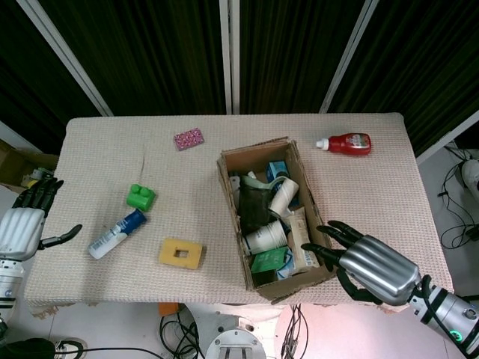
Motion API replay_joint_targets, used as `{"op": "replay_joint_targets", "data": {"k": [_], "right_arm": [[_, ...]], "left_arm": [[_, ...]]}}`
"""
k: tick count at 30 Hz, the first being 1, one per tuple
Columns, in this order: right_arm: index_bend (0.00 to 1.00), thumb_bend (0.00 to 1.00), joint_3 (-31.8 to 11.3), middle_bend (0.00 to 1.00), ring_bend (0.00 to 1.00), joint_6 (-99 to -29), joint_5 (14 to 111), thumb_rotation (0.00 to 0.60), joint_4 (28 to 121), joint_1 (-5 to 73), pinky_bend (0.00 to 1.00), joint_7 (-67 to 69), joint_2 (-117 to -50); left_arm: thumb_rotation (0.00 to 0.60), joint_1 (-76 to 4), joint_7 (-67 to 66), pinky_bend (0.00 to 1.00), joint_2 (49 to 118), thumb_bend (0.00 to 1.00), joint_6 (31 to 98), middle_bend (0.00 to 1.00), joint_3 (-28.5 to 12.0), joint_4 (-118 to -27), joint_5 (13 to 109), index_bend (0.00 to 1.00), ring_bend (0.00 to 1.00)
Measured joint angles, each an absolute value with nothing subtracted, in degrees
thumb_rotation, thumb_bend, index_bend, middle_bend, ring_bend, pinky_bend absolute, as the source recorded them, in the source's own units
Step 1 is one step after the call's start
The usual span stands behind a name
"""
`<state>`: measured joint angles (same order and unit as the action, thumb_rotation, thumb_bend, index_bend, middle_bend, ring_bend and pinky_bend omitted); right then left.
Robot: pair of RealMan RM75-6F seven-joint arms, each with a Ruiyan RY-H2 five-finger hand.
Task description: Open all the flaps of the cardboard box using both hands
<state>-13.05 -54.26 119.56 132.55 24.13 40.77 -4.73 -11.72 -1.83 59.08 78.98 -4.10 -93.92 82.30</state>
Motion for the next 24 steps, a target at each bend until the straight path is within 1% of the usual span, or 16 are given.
{"op": "replay_joint_targets", "data": {"k": [3, 7, 9, 10, 11, 14, 15, 16, 17, 19, 21, 22, 24], "right_arm": [[0.1, 0.79, -12.6, 0.56, 0.08, -55.1, 121.1, 0.578, 132.3, 23.3, 0.0, 41.8, -4.1], [0.1, 0.79, -12.3, 0.58, 0.1, -56.5, 121.4, 0.578, 131.9, 22.6, 0.0, 41.6, -4.1], [0.09, 0.79, -12.2, 0.57, 0.1, -57.2, 121.1, 0.576, 131.6, 22.1, 0.0, 41.4, -4.3], [0.09, 0.79, -12.1, 0.55, 0.1, -57.5, 120.9, 0.574, 131.4, 22.0, 0.0, 41.1, -4.4], [0.09, 0.79, -12.0, 0.52, 0.09, -57.9, 120.6, 0.574, 131.2, 21.7, 0.0, 40.6, -4.6], [0.08, 0.78, -11.6, 0.29, 0.04, -58.8, 119.4, 0.558, 130.6, 20.9, 0.0, 38.2, -5.6], [0.05, 0.76, -11.4, 0.19, 0.02, -59.1, 118.9, 0.55, 130.4, 20.6, 0.0, 37.0, -6.0], [0.02, 0.71, -11.2, 0.1, 0.0, -59.4, 118.4, 0.547, 130.1, 20.2, 0.0, 35.4, -6.5], [0.0, 0.66, -10.8, 0.05, 0.0, -59.9, 117.6, 0.548, 129.8, 19.5, 0.0, 32.8, -7.4], [0.0, 0.54, -10.2, 0.0, 0.0, -60.9, 116.0, 0.545, 129.2, 18.1, 0.0, 27.6, -9.2], [0.0, 0.48, -9.4, 0.0, 0.0, -63.0, 113.9, 0.543, 128.0, 16.0, 0.0, 19.7, -12.6], [0.0, 0.48, -9.1, 0.0, 0.0, -64.3, 113.0, 0.544, 127.2, 14.8, 0.0, 15.8, -14.6], [0.0, 0.48, -8.4, 0.0, 0.0, -68.3, 110.4, 0.543, 124.7, 11.8, 0.0, 6.0, -20.8]], "left_arm": [[0.049, -11.7, -1.9, 0.16, 59.1, 0.13, 79.0, 0.07, -4.0, -93.9, 82.4, 0.01, 0.04], [0.05, -11.5, -1.7, 0.16, 59.1, 0.13, 79.4, 0.07, -4.1, -93.9, 82.5, 0.01, 0.04], [0.05, -11.4, -1.6, 0.16, 59.0, 0.13, 79.6, 0.07, -4.1, -93.9, 82.6, 0.01, 0.04], [0.049, -11.3, -1.5, 0.16, 59.0, 0.13, 79.7, 0.07, -4.1, -93.9, 82.7, 0.01, 0.04], [0.048, -11.3, -1.4, 0.16, 59.0, 0.13, 79.8, 0.07, -4.1, -93.8, 82.7, 0.01, 0.04], [0.052, -11.0, -1.1, 0.16, 59.2, 0.13, 80.3, 0.07, -4.0, -93.5, 82.9, 0.01, 0.04], [0.052, -10.9, -1.1, 0.16, 59.2, 0.13, 80.5, 0.07, -4.0, -93.4, 83.0, 0.01, 0.04], [0.052, -10.7, -1.1, 0.16, 59.4, 0.13, 80.9, 0.07, -4.0, -93.1, 83.2, 0.01, 0.04], [0.05, -10.6, -1.1, 0.16, 59.5, 0.13, 81.3, 0.07, -3.9, -92.8, 83.4, 0.01, 0.04], [0.042, -10.1, -1.2, 0.16, 59.9, 0.13, 82.4, 0.07, -3.8, -92.0, 84.0, 0.01, 0.04], [0.014, -9.5, -1.2, 0.16, 60.4, 0.11, 83.6, 0.07, -3.6, -91.2, 84.5, 0.01, 0.04], [0.002, -9.1, -1.1, 0.16, 60.7, 0.1, 84.4, 0.07, -3.4, -90.7, 85.0, 0.01, 0.04], [0.0, -8.4, -0.8, 0.16, 61.0, 0.08, 85.4, 0.07, -2.9, -90.0, 85.9, 0.01, 0.04]]}}
